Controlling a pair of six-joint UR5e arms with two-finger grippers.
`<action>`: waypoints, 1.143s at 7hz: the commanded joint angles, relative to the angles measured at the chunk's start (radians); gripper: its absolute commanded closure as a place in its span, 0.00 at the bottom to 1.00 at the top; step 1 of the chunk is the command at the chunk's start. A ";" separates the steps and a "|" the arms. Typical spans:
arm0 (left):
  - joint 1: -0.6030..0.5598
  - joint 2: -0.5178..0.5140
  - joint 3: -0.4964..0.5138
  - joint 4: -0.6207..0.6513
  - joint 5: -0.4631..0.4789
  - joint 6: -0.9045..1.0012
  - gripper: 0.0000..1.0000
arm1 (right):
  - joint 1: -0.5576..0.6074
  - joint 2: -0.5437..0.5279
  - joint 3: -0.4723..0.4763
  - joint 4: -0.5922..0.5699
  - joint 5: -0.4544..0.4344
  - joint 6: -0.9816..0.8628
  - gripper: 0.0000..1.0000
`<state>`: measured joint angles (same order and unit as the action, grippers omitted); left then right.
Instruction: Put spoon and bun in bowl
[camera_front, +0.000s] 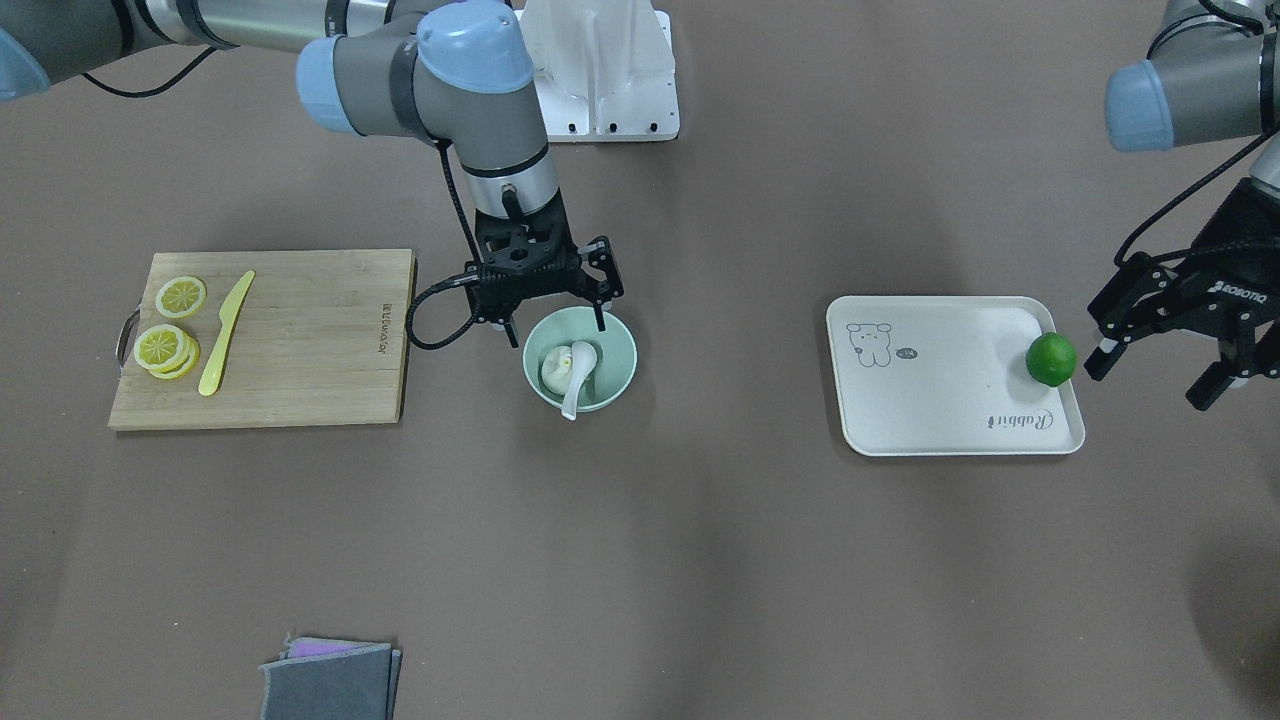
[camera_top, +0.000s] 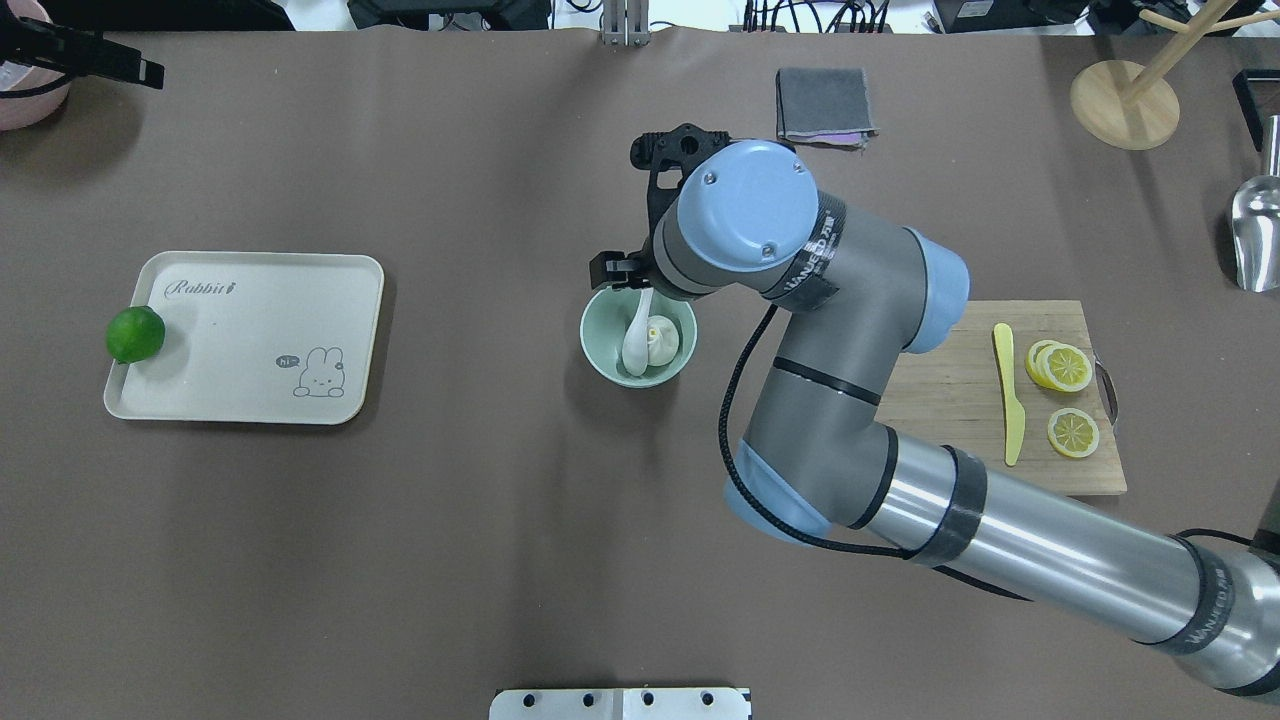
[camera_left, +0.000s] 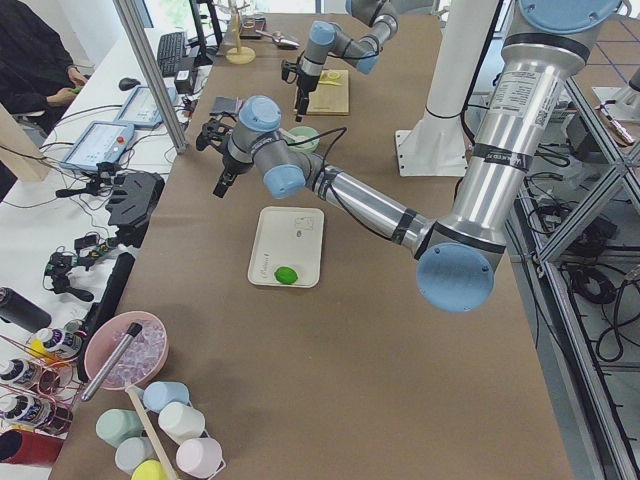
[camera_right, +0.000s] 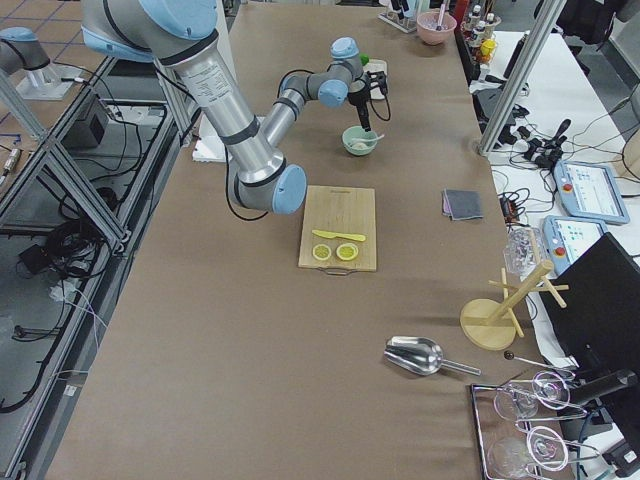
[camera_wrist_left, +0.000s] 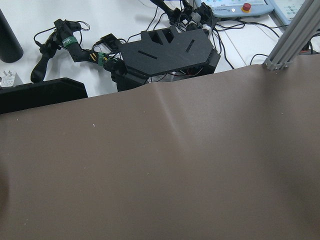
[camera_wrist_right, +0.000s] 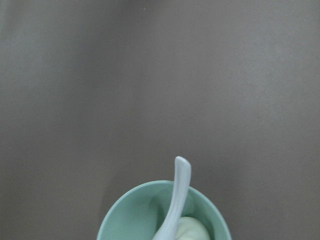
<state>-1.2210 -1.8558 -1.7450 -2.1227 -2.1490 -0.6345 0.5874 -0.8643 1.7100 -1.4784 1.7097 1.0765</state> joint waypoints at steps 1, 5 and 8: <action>-0.035 0.050 0.010 0.001 -0.050 0.006 0.02 | 0.089 -0.222 0.313 -0.211 0.018 -0.215 0.00; -0.274 0.246 -0.034 0.222 -0.132 0.428 0.02 | 0.655 -0.557 0.387 -0.240 0.377 -0.502 0.00; -0.360 0.354 0.021 0.230 -0.127 0.443 0.02 | 1.004 -0.683 0.134 -0.384 0.498 -1.285 0.00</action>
<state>-1.5436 -1.5297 -1.7516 -1.8980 -2.2717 -0.1989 1.4575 -1.5061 1.9726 -1.8228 2.1773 0.0791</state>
